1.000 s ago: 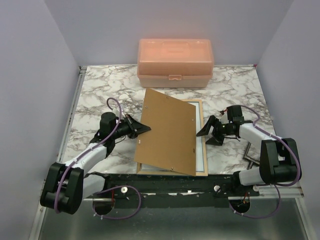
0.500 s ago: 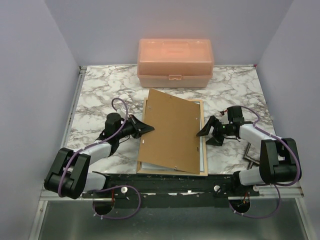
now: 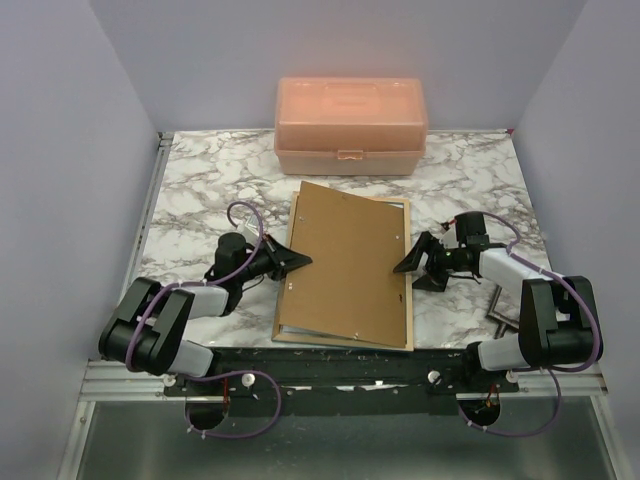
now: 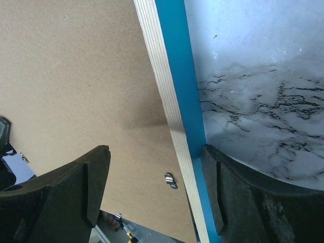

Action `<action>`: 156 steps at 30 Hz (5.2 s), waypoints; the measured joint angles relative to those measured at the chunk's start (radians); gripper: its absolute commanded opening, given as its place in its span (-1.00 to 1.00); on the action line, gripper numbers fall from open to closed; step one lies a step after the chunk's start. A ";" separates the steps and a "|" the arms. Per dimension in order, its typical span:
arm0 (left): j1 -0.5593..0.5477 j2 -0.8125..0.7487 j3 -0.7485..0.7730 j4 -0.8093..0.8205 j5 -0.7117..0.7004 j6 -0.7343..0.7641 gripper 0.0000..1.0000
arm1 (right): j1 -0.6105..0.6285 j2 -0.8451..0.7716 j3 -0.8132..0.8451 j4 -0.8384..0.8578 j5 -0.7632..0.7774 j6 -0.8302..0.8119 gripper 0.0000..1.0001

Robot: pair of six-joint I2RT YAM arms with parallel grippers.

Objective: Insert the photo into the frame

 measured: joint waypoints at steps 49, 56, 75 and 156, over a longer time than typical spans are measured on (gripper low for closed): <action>-0.011 0.035 0.071 0.008 0.015 0.068 -1.00 | -0.001 0.000 -0.005 -0.014 0.021 -0.010 0.40; 0.002 0.035 0.077 0.005 0.025 0.071 -1.00 | -0.001 0.000 -0.005 -0.024 0.044 -0.019 0.19; 0.058 0.084 0.074 0.066 0.061 0.074 -1.00 | -0.001 0.000 -0.005 -0.036 0.081 -0.027 -0.19; -0.333 0.212 0.745 -1.283 -0.639 0.603 0.88 | -0.006 0.006 -0.016 -0.028 0.095 -0.027 -0.25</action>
